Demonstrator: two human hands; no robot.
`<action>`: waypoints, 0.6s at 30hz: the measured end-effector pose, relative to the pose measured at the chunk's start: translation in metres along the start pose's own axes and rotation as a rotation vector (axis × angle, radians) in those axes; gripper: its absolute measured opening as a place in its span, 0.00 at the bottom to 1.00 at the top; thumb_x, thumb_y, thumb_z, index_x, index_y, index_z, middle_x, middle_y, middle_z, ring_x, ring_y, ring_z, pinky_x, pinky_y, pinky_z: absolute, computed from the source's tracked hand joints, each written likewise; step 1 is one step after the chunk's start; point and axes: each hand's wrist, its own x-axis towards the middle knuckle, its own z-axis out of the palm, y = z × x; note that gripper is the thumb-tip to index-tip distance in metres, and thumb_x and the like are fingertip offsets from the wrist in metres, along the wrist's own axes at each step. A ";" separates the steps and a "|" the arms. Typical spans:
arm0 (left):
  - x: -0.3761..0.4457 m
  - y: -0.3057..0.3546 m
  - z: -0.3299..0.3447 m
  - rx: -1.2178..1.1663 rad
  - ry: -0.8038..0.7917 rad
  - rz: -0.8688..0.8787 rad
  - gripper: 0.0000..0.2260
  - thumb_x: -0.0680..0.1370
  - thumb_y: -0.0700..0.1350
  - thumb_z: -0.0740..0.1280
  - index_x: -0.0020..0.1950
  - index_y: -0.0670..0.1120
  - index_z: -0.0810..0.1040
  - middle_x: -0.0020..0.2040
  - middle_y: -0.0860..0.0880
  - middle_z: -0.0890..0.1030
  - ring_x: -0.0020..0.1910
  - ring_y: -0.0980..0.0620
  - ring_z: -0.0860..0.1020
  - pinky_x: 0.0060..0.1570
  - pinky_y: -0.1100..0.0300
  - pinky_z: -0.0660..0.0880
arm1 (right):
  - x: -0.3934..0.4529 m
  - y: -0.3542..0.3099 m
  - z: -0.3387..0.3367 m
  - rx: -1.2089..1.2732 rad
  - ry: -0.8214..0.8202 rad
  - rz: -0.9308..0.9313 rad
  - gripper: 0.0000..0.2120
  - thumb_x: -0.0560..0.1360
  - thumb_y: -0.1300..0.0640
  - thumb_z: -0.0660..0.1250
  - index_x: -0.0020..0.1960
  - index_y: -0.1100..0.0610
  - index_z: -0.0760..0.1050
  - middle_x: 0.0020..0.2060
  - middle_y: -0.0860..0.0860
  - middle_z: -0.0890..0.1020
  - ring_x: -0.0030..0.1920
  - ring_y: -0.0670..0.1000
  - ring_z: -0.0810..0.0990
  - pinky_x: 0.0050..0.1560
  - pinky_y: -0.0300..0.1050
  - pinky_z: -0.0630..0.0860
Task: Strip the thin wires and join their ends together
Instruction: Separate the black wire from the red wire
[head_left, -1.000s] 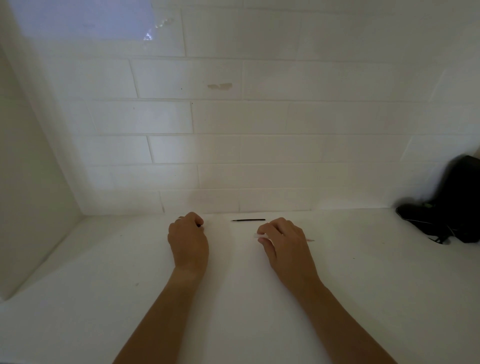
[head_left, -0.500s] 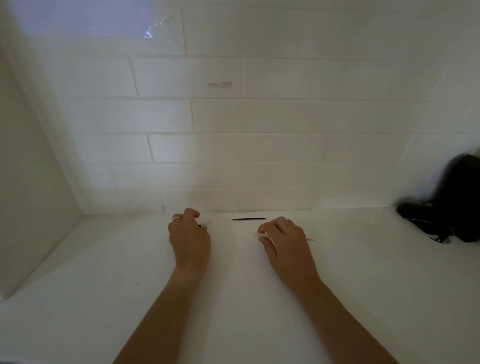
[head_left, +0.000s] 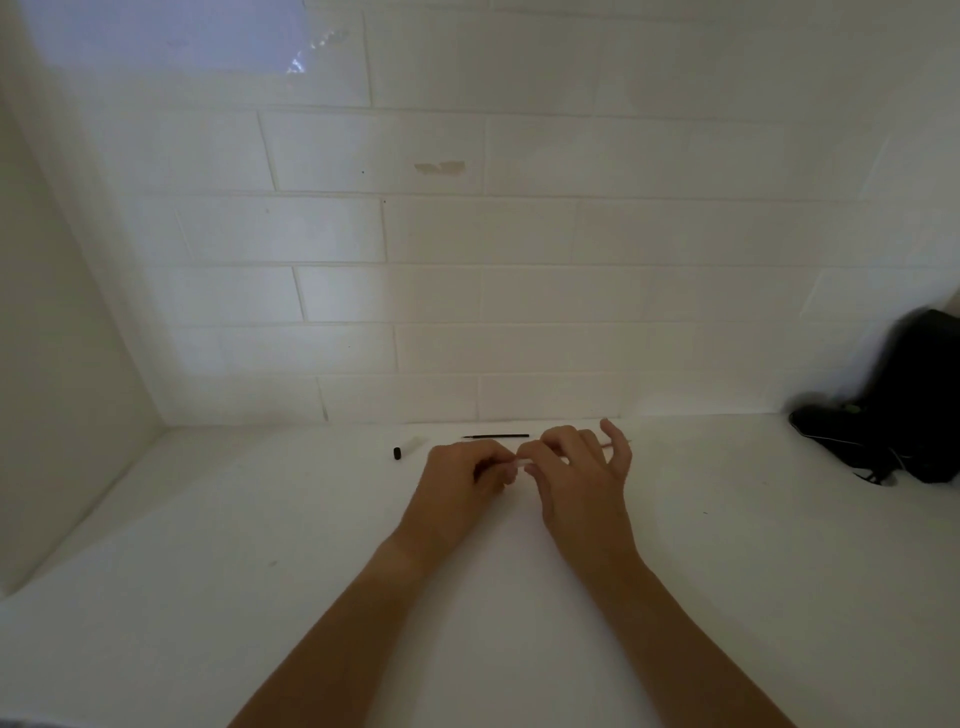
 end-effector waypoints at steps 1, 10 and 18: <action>0.000 -0.001 0.000 0.003 0.018 -0.009 0.08 0.79 0.40 0.69 0.41 0.47 0.83 0.36 0.52 0.84 0.37 0.55 0.81 0.43 0.64 0.76 | 0.000 0.000 0.000 -0.007 0.002 0.003 0.12 0.72 0.63 0.75 0.49 0.48 0.81 0.44 0.45 0.78 0.46 0.48 0.79 0.76 0.59 0.54; 0.003 0.002 -0.008 -0.102 0.186 -0.149 0.04 0.77 0.40 0.71 0.46 0.47 0.85 0.39 0.54 0.86 0.38 0.57 0.83 0.42 0.74 0.75 | 0.002 0.001 -0.003 0.010 0.018 0.126 0.11 0.74 0.63 0.73 0.50 0.50 0.81 0.46 0.47 0.80 0.50 0.52 0.80 0.74 0.59 0.57; 0.005 -0.003 -0.014 -0.155 0.493 -0.381 0.04 0.79 0.43 0.65 0.45 0.49 0.78 0.39 0.46 0.83 0.41 0.45 0.82 0.40 0.57 0.75 | -0.004 0.010 0.003 -0.167 0.034 0.328 0.16 0.70 0.70 0.73 0.53 0.53 0.78 0.47 0.50 0.79 0.47 0.54 0.79 0.71 0.60 0.61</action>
